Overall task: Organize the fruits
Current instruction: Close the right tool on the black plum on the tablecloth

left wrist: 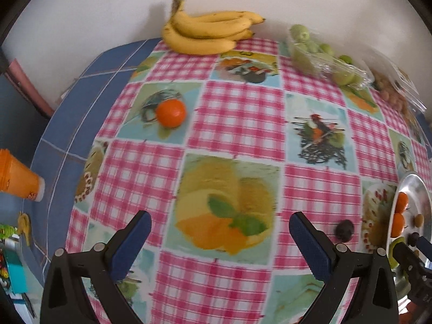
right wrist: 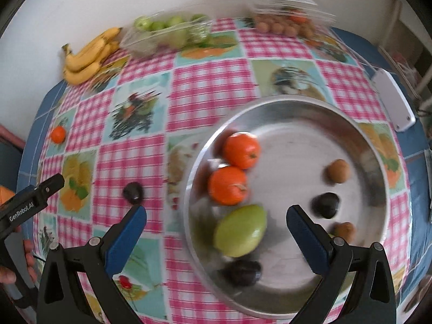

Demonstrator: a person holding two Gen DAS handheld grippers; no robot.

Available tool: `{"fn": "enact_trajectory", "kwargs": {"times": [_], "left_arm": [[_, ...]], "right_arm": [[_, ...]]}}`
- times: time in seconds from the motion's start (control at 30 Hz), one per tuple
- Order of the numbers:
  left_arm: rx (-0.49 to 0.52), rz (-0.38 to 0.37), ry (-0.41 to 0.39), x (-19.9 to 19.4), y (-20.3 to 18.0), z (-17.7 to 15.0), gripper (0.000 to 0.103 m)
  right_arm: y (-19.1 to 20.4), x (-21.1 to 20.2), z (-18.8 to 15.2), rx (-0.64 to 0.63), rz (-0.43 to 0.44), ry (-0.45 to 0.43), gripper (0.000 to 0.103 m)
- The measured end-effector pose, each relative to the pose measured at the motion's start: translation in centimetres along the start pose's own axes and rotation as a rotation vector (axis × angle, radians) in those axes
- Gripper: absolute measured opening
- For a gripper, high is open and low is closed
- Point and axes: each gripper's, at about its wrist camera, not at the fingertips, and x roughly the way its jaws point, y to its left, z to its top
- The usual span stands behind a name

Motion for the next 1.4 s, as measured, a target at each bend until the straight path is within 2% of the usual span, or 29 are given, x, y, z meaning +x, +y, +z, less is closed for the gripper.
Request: {"fn": "enact_trajectory", "kwargs": {"times": [0.37, 0.7, 1.1, 1.23, 1.4], "left_arm": [[-0.065, -0.007, 0.008, 0.2, 3.0, -0.1, 0.103], [-0.061, -0.037, 0.018, 1.3, 3.5, 0.2, 0.103], [-0.101, -0.066, 0.038, 2.7, 4.4, 0.0, 0.103], [-0.129, -0.090, 0.012, 2.7, 4.7, 0.1, 0.103], [-0.135, -0.125, 0.021, 3.2, 4.9, 0.2, 0.103]], "right_arm": [[4.1, 0.9, -0.3, -0.061, 0.072, 0.014, 0.103], [5.8, 0.6, 1.2, -0.054, 0.103, -0.046, 0.103], [8.6, 2.9, 1.4, -0.099, 0.107, 0.025, 0.103], [9.1, 4.0, 1.2, -0.120, 0.099, 0.049, 0.102], [9.2, 4.7, 1.2, -0.122, 0.105, 0.072, 0.097]]}}
